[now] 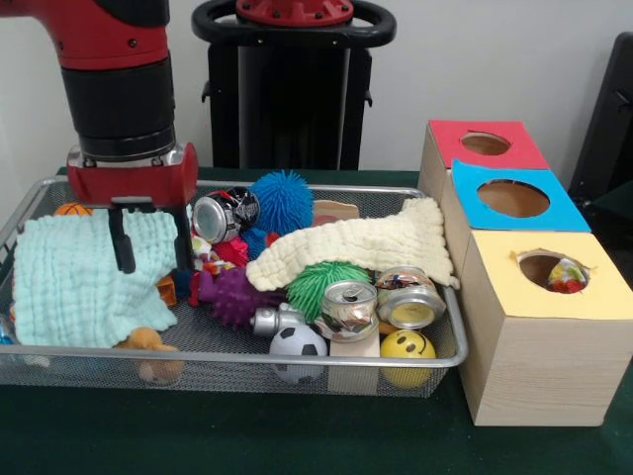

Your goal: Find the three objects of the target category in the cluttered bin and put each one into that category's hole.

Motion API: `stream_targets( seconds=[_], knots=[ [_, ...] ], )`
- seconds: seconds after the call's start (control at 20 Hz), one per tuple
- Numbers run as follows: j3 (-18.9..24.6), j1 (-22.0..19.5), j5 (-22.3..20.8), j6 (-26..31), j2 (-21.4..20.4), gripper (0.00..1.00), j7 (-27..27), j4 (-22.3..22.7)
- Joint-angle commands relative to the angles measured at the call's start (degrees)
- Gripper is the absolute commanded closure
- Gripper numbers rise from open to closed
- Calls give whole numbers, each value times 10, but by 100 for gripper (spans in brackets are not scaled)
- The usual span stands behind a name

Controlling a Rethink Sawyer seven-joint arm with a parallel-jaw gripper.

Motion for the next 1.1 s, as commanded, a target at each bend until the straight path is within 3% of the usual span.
stream_targets(
  seconds=[0.05,0.4,0.65,1.1],
  knots=[
    [31,-4,-38,84,18,0,-182,-5],
    [40,-29,-46,139,-10,0,-232,7],
    [42,-52,-66,106,-19,0,-230,43],
    [53,-97,-105,58,5,0,-256,50]
  ],
)
